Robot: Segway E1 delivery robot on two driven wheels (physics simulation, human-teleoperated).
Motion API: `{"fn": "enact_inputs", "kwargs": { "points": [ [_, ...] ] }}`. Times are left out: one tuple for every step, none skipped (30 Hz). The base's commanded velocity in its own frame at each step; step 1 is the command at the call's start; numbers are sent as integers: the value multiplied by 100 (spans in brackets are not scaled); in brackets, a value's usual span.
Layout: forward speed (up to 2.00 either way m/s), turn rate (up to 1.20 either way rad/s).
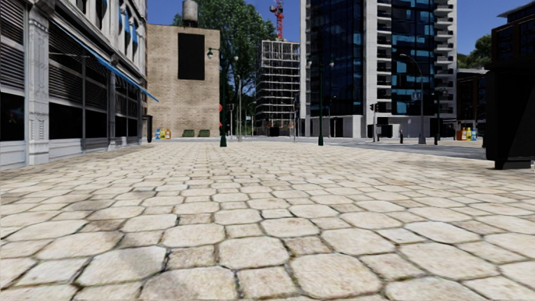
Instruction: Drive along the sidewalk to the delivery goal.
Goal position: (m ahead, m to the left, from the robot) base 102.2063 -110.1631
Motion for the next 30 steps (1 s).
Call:
{"fn": "enact_inputs", "kwargs": {
  "points": [
    [200,-29],
    [200,-29],
    [200,-29],
    [200,-29],
    [200,-29],
    [200,-29],
    [200,-29],
    [200,-29],
    [200,-29],
    [200,-29],
    [200,-29],
    [200,-29],
    [200,-7],
    [200,0],
    [200,0],
    [200,0],
    [200,0],
    [200,0],
    [200,0],
    [200,0],
    [200,0],
    [200,0],
    [200,0],
    [200,0],
    [200,0],
    [200,0],
    [200,0],
    [200,0],
    [200,0],
    [200,0]
  ]
}}
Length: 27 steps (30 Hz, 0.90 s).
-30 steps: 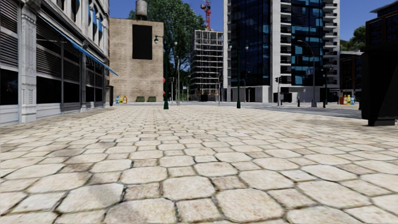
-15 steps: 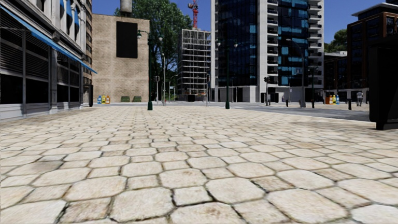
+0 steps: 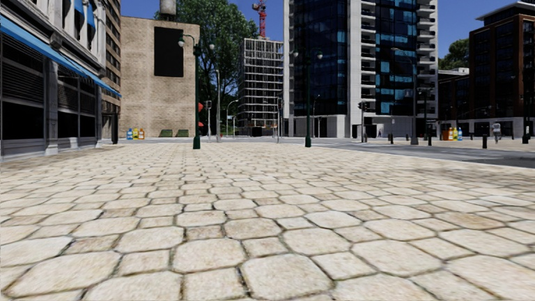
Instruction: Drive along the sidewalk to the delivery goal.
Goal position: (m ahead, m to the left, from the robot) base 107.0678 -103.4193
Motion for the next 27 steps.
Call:
{"fn": "enact_inputs", "kwargs": {
  "points": [
    [200,0],
    [200,0],
    [200,0],
    [200,0],
    [200,0],
    [200,0],
    [200,0],
    [200,0],
    [200,0],
    [200,0],
    [200,0],
    [200,0],
    [200,0],
    [200,0],
    [200,0],
    [200,0],
    [200,0],
    [200,0],
    [200,0],
    [200,0],
    [200,0],
    [200,0],
    [200,0],
    [200,0],
    [200,0],
    [200,0],
    [200,0]
  ]
}}
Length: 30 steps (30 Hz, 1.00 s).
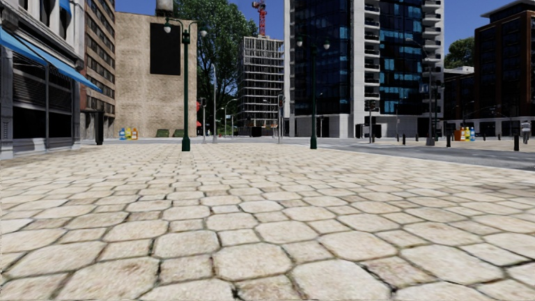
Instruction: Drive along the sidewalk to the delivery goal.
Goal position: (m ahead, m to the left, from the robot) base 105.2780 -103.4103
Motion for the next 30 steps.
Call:
{"fn": "enact_inputs", "kwargs": {
  "points": [
    [200,0],
    [200,0],
    [200,0],
    [200,0],
    [200,0],
    [200,0],
    [200,0],
    [200,0],
    [200,0],
    [200,0],
    [200,0],
    [200,0],
    [200,0],
    [200,0],
    [200,0],
    [200,0],
    [200,0],
    [200,0],
    [200,0],
    [200,0],
    [200,0],
    [200,0],
    [200,0],
    [200,0],
    [200,0],
    [200,0],
    [200,0],
    [200,0],
    [200,0],
    [200,0]
  ]
}}
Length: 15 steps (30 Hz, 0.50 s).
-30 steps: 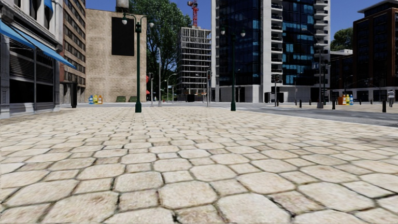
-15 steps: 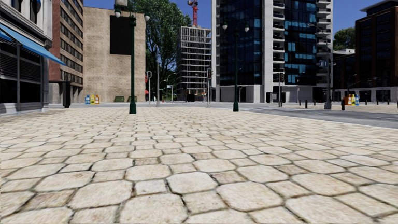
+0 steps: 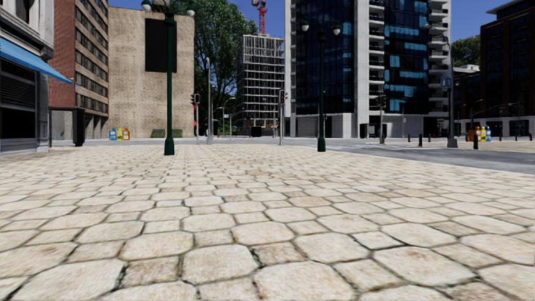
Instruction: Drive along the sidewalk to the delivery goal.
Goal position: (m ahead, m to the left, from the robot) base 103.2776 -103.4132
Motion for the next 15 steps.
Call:
{"fn": "enact_inputs", "kwargs": {
  "points": [
    [200,0],
    [200,0],
    [200,0],
    [200,0],
    [200,0],
    [200,0],
    [200,0],
    [200,0],
    [200,0],
    [200,0],
    [200,0],
    [200,0],
    [200,0],
    [200,0],
    [200,0]
  ]
}}
